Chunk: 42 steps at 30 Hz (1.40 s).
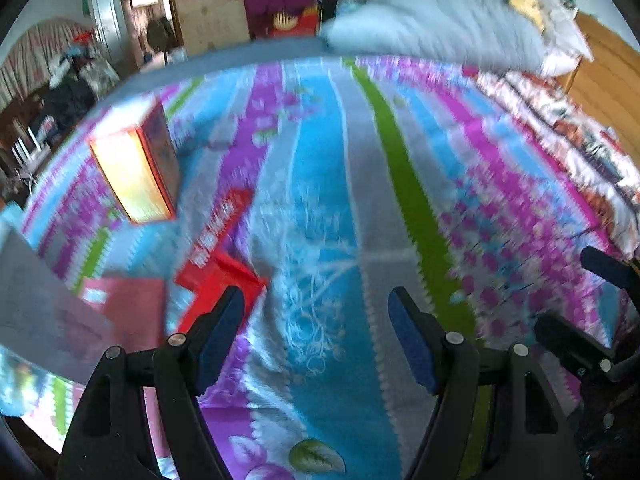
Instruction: Organize snacks
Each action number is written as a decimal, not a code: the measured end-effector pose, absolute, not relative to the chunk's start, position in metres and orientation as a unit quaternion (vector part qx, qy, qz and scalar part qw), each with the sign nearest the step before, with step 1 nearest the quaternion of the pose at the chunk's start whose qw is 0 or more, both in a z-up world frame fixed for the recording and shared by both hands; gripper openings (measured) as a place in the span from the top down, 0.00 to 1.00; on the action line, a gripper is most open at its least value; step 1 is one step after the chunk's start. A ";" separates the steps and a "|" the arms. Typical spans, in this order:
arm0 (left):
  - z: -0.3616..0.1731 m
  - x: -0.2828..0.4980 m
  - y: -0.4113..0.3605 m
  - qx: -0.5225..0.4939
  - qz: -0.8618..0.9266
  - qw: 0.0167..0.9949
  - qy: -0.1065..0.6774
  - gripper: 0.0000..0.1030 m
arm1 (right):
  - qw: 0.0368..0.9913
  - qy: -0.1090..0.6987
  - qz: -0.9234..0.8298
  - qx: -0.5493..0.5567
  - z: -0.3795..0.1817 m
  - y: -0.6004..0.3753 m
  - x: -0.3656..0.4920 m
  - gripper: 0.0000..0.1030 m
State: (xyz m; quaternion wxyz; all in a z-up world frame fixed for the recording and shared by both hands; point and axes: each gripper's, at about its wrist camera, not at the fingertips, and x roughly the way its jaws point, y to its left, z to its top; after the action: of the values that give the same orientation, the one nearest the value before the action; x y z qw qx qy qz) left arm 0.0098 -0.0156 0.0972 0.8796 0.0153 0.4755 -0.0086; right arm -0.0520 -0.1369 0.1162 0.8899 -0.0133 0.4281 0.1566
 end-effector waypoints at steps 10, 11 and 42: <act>0.016 0.031 -0.015 0.014 -0.007 0.868 0.497 0.27 | 0.877 0.464 0.127 -0.003 0.054 -0.146 -0.003 0.00; 0.013 0.030 -0.015 0.013 -0.007 0.872 0.490 0.24 | 0.876 0.466 0.123 -0.002 0.049 -0.148 -0.001 0.00; -0.006 0.044 -0.026 0.001 0.018 0.889 0.457 0.00 | 0.885 0.457 0.084 -0.011 0.018 -0.143 0.000 0.00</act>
State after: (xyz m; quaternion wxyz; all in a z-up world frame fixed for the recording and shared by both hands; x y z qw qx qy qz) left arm 0.0441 -0.0263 -0.0063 0.8894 0.0010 0.4568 0.0177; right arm 0.0000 -0.1433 0.0177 0.8852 -0.0114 0.4573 0.0845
